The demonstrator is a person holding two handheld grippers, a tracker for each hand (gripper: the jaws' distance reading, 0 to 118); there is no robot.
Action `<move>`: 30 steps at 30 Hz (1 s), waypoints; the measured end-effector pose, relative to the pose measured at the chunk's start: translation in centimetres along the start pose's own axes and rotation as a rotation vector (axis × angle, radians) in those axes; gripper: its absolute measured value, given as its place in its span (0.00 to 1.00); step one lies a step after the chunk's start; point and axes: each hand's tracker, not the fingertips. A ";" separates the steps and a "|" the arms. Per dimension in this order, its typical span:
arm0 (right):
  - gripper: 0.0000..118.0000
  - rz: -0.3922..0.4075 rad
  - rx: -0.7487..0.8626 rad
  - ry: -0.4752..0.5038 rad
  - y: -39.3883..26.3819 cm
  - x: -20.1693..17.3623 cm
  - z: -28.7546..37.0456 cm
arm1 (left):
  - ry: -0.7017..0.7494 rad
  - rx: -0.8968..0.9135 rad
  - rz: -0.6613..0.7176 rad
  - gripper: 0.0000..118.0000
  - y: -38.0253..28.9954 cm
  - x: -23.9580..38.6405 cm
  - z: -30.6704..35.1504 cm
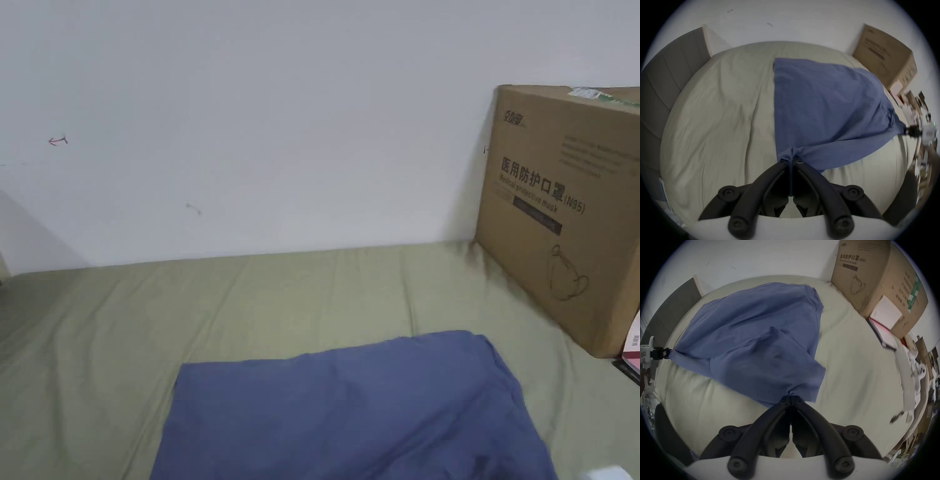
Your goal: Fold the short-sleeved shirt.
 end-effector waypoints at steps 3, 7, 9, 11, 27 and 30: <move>0.00 -0.103 -0.110 0.153 -3.6 1.9 2.4 | -0.038 -0.076 -0.052 0.01 -3.4 0.0 2.8; 0.00 -0.014 -0.205 0.192 -6.7 2.5 4.5 | -0.034 -0.163 -0.104 0.01 -6.6 0.1 4.8; 0.00 0.043 -0.241 0.184 -7.5 2.1 5.0 | -0.031 -0.210 -0.144 0.01 -7.6 0.3 5.3; 0.00 0.050 -0.280 0.185 -7.9 1.8 5.0 | -0.009 -0.229 -0.200 0.01 -8.1 0.6 5.4; 0.89 -0.125 -0.170 0.112 -6.6 -0.8 9.8 | -0.189 -0.169 0.038 0.87 -6.7 0.1 11.6; 0.89 -0.157 0.107 0.144 -5.4 -2.2 13.5 | -0.187 0.086 0.122 0.87 -5.7 2.0 15.5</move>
